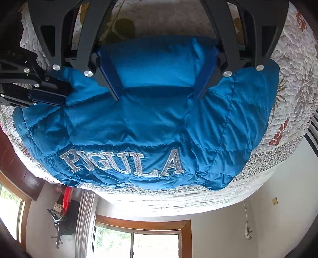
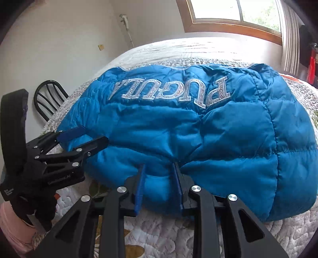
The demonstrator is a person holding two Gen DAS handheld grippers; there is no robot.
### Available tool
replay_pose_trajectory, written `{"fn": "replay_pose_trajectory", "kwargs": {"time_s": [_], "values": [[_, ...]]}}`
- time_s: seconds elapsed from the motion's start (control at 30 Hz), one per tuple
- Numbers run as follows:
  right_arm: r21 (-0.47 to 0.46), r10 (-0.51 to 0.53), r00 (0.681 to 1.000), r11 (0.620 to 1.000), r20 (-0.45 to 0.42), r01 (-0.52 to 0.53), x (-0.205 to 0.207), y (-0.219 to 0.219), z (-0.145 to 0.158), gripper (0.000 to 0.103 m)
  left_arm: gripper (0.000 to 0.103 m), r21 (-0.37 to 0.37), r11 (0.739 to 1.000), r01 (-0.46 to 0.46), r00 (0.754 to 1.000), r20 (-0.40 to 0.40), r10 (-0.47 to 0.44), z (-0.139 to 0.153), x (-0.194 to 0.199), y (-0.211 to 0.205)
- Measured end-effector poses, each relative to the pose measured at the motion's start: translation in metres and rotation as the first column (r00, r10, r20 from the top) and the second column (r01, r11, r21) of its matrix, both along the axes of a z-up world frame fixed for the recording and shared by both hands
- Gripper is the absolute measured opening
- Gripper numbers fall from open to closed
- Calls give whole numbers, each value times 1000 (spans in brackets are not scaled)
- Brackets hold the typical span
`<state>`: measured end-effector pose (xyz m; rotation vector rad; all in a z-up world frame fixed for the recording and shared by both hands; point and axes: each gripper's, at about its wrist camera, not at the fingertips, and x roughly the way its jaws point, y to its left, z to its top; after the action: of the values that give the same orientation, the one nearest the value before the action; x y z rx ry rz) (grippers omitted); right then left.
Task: Fold large clothes
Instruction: 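Open both grippers and release the folded jacket onto the quilt, then grasp the side edge of the folded jacket with both grippers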
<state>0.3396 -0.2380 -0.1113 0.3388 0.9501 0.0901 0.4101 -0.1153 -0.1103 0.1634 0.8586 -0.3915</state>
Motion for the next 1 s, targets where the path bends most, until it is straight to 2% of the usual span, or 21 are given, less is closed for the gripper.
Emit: {"fn": "replay_pose_trajectory", "kwargs": {"time_s": [0.1, 0.33, 0.47, 0.53, 0.6, 0.67, 0.73, 0.77, 0.87, 1.0], "values": [[-14, 4, 1000, 1000, 6, -4, 0, 1, -5, 25, 75, -6, 1000, 0, 1000, -10, 0, -5, 1, 1], [-29, -6, 1000, 1000, 31, 7, -3, 4, -10, 25, 74, -15, 1000, -17, 1000, 20, 17, -13, -4, 2], [30, -2, 999, 1000, 39, 0, -11, -7, 8, 26, 73, -15, 1000, -10, 1000, 0, 10, -2, -5, 4], [38, -28, 995, 999, 100, 24, -26, -19, 29, 32, 73, -47, 999, -2, 1000, -2, 2, 14, -10, 14], [43, -59, 986, 998, 153, 53, -41, -37, 53, 55, 75, -78, 997, -13, 999, 42, 17, 37, -16, 34], [63, -111, 975, 993, 193, 100, -55, -60, 73, 66, 86, -95, 995, -38, 996, 74, 45, 57, -15, 56], [82, -175, 966, 983, 192, 162, -62, -90, 85, 76, 91, -92, 994, -66, 994, 78, 73, 69, -3, 76], [84, -202, 962, 978, 182, 189, -63, -104, 87, 81, 91, -83, 994, -76, 995, 65, 82, 72, 6, 85], [113, -261, 958, 962, 117, 248, -58, -146, 80, 84, 92, -83, 990, -115, 993, -22, 113, 66, 39, 113], [271, -276, 961, 927, 16, 261, -40, -190, 48, 85, 92, -162, 972, -170, 973, -183, 140, 39, 77, 144]]}}
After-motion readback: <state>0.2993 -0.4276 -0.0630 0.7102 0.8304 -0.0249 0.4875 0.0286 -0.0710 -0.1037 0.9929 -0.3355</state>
